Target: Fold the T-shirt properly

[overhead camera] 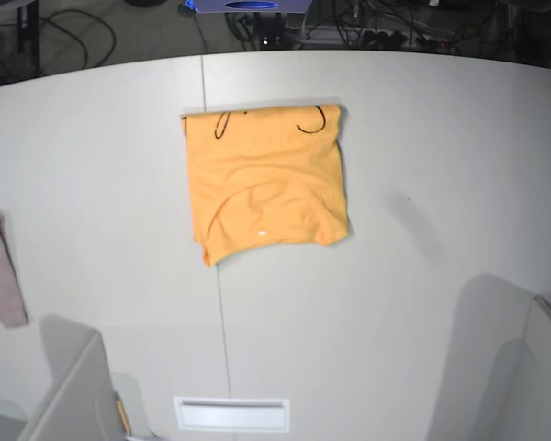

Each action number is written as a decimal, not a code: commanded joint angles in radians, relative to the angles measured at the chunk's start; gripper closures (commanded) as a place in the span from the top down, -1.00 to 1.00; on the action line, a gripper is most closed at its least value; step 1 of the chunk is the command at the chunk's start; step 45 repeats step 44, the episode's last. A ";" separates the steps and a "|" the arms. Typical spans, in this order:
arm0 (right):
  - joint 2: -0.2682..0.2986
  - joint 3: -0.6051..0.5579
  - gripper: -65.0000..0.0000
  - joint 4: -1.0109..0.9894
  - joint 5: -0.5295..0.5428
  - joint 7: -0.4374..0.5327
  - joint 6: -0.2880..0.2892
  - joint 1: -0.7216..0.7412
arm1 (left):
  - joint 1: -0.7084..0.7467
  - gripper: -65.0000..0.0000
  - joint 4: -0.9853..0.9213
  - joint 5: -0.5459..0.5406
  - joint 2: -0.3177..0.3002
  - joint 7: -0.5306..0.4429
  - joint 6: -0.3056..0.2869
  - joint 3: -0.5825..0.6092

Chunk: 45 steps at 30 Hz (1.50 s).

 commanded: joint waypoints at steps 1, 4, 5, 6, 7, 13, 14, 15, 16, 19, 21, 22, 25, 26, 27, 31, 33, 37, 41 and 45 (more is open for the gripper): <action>-0.008 -0.025 -1.00 -0.055 -0.003 -0.011 0.006 0.012 | -0.012 -1.00 -0.037 0.021 -0.014 0.009 -0.007 -0.002; -0.020 -0.055 -1.00 -0.252 -0.002 -0.011 0.006 0.141 | -0.109 -1.00 -0.127 0.081 -0.011 0.124 -0.007 -0.002; -0.028 -0.054 -1.00 -0.299 -0.002 -0.011 0.006 0.178 | -0.130 -1.00 -0.139 0.096 -0.008 0.168 -0.007 -0.002; -0.031 -0.054 -1.00 -0.353 -0.002 -0.011 0.006 0.215 | -0.155 -1.00 -0.147 0.114 0.006 0.220 -0.007 -0.002; -0.032 -0.054 -1.00 -0.398 0.000 -0.011 0.006 0.252 | -0.175 -1.00 -0.147 0.133 0.017 0.276 -0.005 -0.002; -0.025 -0.054 -1.00 -0.508 0.000 -0.018 0.006 0.388 | -0.244 -1.00 -0.146 0.153 0.061 0.435 -0.005 -0.008; -0.016 -0.054 -1.00 -0.519 0.000 -0.018 0.006 0.402 | -0.247 -1.00 -0.146 0.153 0.067 0.435 -0.004 -0.008; -0.006 -0.054 -1.00 -0.523 0.000 -0.014 0.006 0.410 | -0.247 -1.00 -0.146 0.153 0.075 0.434 0.001 -0.008; 0.001 -0.054 -1.00 -0.523 0.000 -0.011 0.006 0.414 | -0.247 -1.00 -0.146 0.153 0.084 0.432 0.016 -0.010; 0.007 -0.055 -1.00 -0.520 0.000 -0.011 0.006 0.420 | -0.247 -1.00 -0.144 0.151 0.095 0.426 0.067 -0.010; 0.020 -0.055 -1.00 -0.527 0.000 -0.016 0.006 0.430 | -0.247 -1.00 -0.144 0.151 0.107 0.394 0.074 -0.010; 0.024 -0.055 -1.00 -0.527 0.000 -0.016 0.006 0.431 | -0.247 -1.00 -0.144 0.151 0.112 0.382 0.079 -0.008; 0.041 -0.055 -1.00 -0.527 0.000 -0.018 0.006 0.445 | -0.250 -1.00 -0.144 0.151 0.113 0.362 0.079 -0.013; 0.050 -0.055 -1.00 -0.527 0.000 -0.016 0.006 0.447 | -0.251 -1.00 -0.138 0.150 0.115 0.362 0.079 -0.014; 0.055 -0.055 -1.00 -0.527 0.000 -0.014 0.006 0.450 | -0.251 -1.00 -0.124 0.150 0.116 0.362 0.079 -0.014; 0.058 -0.057 -1.00 -0.528 0.000 -0.018 0.006 0.462 | -0.236 -1.00 -0.046 0.157 0.147 0.363 0.079 -0.002; 0.058 -0.057 -1.00 -0.528 0.000 -0.018 0.006 0.470 | -0.236 -1.00 -0.040 0.157 0.149 0.363 0.079 -0.002; 0.058 -0.060 -1.00 -0.528 0.000 -0.018 0.006 0.474 | -0.244 -1.00 -0.037 0.159 0.147 0.363 0.079 -0.002; 0.057 -0.061 -1.00 -0.528 -0.002 -0.018 0.006 0.474 | -0.248 -1.00 -0.032 0.157 0.143 0.363 0.079 -0.002; 0.054 -0.061 -1.00 -0.528 -0.002 -0.018 0.006 0.474 | -0.250 -1.00 -0.030 0.157 0.143 0.363 0.079 -0.002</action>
